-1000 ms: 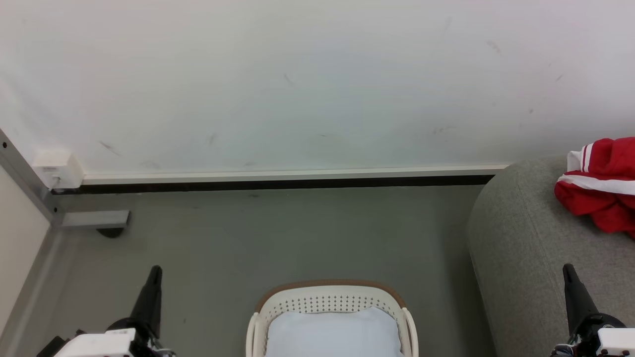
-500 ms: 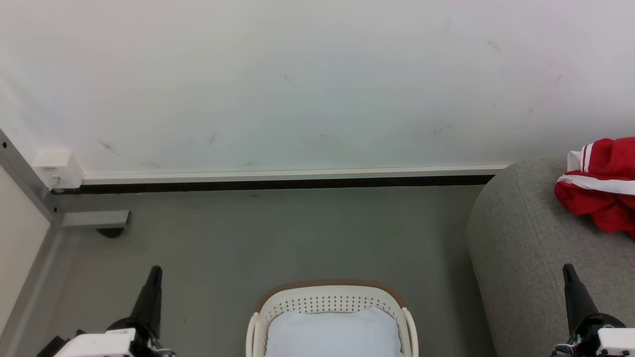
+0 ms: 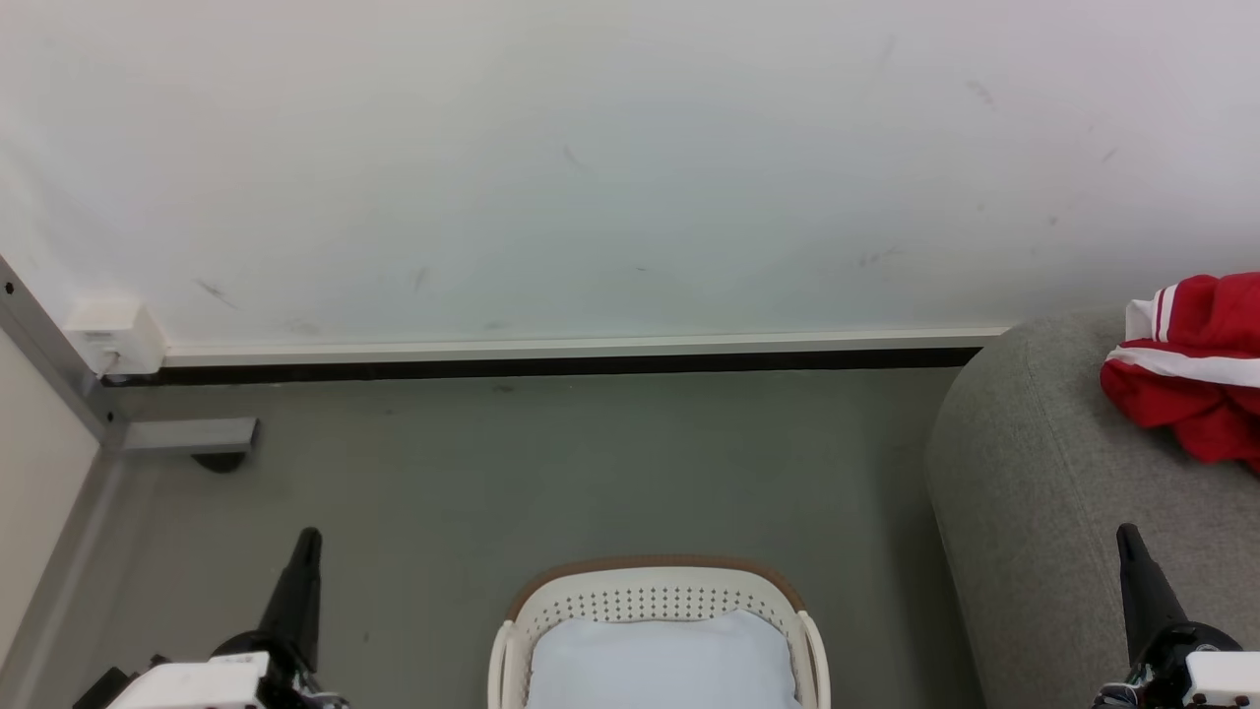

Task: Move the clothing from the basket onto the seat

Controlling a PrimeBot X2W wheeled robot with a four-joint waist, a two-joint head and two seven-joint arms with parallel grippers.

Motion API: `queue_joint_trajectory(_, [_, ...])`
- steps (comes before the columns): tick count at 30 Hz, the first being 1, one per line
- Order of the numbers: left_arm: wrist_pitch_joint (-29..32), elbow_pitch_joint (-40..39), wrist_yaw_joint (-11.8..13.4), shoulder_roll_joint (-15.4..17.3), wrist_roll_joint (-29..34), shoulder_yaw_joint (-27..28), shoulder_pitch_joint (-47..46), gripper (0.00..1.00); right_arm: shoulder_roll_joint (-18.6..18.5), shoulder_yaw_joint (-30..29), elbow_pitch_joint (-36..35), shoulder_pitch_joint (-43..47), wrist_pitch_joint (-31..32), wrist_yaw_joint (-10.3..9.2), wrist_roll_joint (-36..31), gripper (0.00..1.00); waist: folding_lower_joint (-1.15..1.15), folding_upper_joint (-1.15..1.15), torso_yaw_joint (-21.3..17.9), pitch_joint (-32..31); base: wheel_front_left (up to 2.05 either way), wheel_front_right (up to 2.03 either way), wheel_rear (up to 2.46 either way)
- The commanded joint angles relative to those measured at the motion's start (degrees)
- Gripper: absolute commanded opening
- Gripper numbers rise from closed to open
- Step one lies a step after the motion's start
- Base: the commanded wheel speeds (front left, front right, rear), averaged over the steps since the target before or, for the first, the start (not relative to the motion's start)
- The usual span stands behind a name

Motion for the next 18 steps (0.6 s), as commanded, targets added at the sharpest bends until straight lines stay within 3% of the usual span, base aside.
queue_joint_trajectory(1, [0.20,-0.19,-0.36,0.36,-0.81,0.12,-0.49,0.00,-0.36,-0.24,-0.30,-0.67,0.22,-0.12,0.07,0.00,0.00,0.00,0.00,0.00,0.00,0.00,0.00])
queue_joint_trajectory(18, [0.19,-0.19,-0.36,0.36,-0.81,0.12,-0.49,0.00,-0.36,-0.24,-0.30,-0.67,0.22,-0.12,0.07,0.00,0.00,0.00,0.00,0.00,0.00,0.00,0.00])
